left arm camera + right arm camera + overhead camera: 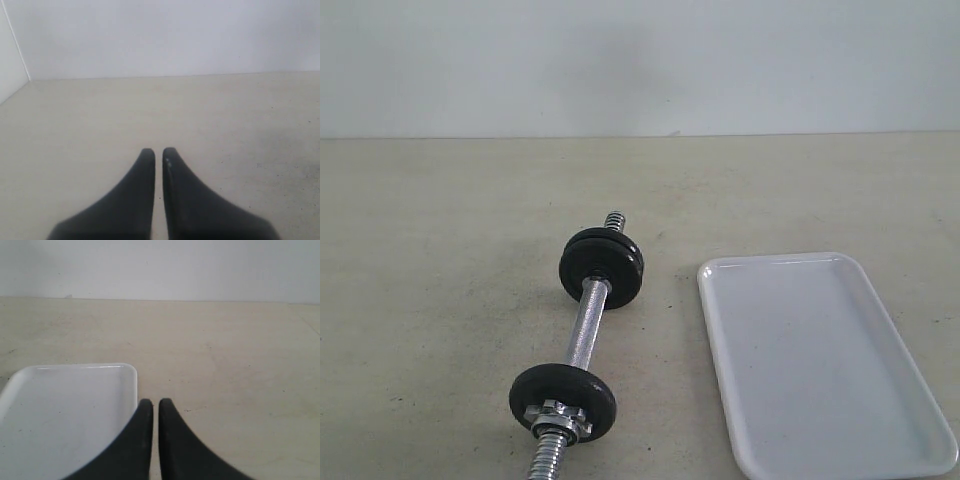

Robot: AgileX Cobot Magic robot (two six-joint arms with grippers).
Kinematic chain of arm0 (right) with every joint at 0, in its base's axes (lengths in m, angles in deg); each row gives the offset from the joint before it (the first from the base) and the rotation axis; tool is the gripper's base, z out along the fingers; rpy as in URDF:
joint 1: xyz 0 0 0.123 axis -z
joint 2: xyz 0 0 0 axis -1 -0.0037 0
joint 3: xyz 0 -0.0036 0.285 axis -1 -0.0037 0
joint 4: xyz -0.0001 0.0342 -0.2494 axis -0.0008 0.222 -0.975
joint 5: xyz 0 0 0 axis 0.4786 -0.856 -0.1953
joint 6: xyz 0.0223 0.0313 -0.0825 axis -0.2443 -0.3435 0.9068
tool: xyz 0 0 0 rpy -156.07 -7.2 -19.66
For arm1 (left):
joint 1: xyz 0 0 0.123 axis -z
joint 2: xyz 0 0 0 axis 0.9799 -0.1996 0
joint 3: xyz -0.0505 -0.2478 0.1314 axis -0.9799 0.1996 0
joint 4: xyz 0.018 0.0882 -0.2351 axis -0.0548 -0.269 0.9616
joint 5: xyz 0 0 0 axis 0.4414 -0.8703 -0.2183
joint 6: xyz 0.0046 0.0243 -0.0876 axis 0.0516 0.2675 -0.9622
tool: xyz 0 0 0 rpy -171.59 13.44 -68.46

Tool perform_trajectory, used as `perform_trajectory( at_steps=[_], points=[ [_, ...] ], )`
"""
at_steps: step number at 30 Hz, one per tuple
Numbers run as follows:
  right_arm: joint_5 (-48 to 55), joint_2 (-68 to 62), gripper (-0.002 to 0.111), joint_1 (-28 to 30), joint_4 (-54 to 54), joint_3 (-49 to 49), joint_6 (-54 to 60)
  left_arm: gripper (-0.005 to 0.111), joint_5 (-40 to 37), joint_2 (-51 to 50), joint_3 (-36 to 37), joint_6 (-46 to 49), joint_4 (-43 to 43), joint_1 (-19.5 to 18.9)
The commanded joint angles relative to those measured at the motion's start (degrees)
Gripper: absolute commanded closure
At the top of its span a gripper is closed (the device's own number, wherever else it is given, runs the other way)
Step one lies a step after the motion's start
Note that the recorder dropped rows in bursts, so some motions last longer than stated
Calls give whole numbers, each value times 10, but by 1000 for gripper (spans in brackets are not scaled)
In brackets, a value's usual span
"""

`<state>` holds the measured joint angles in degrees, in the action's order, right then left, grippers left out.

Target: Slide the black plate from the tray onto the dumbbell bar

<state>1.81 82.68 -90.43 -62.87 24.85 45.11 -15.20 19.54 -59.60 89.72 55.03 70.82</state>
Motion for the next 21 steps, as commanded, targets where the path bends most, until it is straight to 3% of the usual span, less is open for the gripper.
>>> perform_trajectory(
  at_steps=[1, 21],
  points=[
    [-9, 3, 106, 3, -3, 0, 0, 102, 8, 1, 2, -8, -3, 3],
    [-9, 3, 106, 3, -3, 0, 0, 102, 4, 1, 2, -8, 30, 3]
  ],
)
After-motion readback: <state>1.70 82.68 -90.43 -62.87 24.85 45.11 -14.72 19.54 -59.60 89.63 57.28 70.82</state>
